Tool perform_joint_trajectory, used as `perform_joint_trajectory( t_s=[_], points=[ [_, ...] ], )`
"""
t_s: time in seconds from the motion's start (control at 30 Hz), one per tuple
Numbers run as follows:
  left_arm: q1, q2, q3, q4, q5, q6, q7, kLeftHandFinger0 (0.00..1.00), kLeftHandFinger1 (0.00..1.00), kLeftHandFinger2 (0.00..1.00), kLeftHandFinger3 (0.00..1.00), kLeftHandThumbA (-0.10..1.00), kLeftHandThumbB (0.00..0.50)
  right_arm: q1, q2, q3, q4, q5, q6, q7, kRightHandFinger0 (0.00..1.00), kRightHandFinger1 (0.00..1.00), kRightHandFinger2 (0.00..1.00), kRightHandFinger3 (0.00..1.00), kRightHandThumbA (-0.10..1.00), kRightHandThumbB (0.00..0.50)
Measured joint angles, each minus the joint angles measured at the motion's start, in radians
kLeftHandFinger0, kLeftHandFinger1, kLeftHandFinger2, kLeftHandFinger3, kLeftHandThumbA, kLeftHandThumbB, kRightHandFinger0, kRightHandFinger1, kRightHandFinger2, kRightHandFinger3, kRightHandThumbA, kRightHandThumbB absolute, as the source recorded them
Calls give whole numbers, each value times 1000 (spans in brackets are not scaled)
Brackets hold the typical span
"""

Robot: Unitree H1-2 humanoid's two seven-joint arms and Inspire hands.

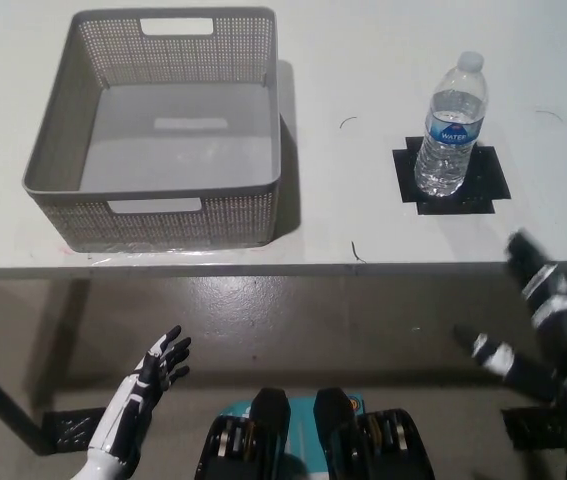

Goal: Use the right hand to pick up a water botttle and place it into a container on the left side

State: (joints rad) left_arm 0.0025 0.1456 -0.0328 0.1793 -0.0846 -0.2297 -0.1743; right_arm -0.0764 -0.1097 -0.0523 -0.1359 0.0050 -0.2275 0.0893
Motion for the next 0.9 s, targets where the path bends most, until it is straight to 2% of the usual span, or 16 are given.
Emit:
perform_joint_trajectory(
  t_s=[0.07, 0.23, 0.3, 0.37, 0.53, 0.63, 0.67, 0.77, 0.83, 0.9],
  points=[
    [0, 0, 0, 1, 0, -1, 0, 1000, 1000, 1000, 1000, 1000, 188, -55, -1, -22, 12, -3, 8, -10, 1000, 1000, 1000, 1000, 1000, 389],
    [0, 0, 0, 1, -1, -5, -1, 1000, 1000, 1000, 1000, 1000, 195, -163, -10, -51, 69, -14, 33, -27, 1000, 1000, 1000, 1000, 1000, 358],
    [0, 0, 0, 1, -2, -5, -2, 1000, 1000, 1000, 1000, 1000, 179, -194, -18, -57, 97, -15, 50, -32, 1000, 1000, 1000, 1000, 1000, 407],
    [0, 0, 0, 1, -2, -6, -2, 1000, 1000, 1000, 1000, 1000, 181, -228, -25, -66, 128, -14, 73, -35, 1000, 1000, 1000, 1000, 1000, 436],
    [0, -1, 0, 1, -3, -8, -3, 1000, 1000, 1000, 1000, 1000, 185, -316, -45, -78, 237, -15, 125, -46, 1000, 1000, 1000, 1000, 1000, 436],
    [0, -1, 0, 0, -5, -8, -5, 1000, 1000, 1000, 1000, 1000, 180, -368, -55, -78, 317, -25, 150, -57, 1000, 1000, 1000, 1000, 1000, 468],
    [0, -1, -1, 0, -5, -8, -6, 1000, 1000, 1000, 1000, 1000, 202, -391, -59, -78, 347, -29, 158, -61, 1000, 1000, 1000, 1000, 1000, 455],
    [1, -2, 0, 1, -6, -8, -7, 1000, 1000, 1000, 1000, 1000, 221, -440, -66, -77, 427, -35, 165, -69, 1000, 1000, 1000, 1000, 1000, 455],
    [1, -2, -1, 1, -6, -9, -7, 1000, 1000, 1000, 1000, 1000, 210, -474, -68, -75, 493, -38, 163, -74, 1000, 1000, 1000, 1000, 1000, 449],
    [1, -2, -1, 1, -6, -11, -7, 1000, 1000, 1000, 1000, 1000, 223, -502, -69, -73, 547, -40, 162, -77, 1000, 1000, 1000, 1000, 1000, 471]
  ],
)
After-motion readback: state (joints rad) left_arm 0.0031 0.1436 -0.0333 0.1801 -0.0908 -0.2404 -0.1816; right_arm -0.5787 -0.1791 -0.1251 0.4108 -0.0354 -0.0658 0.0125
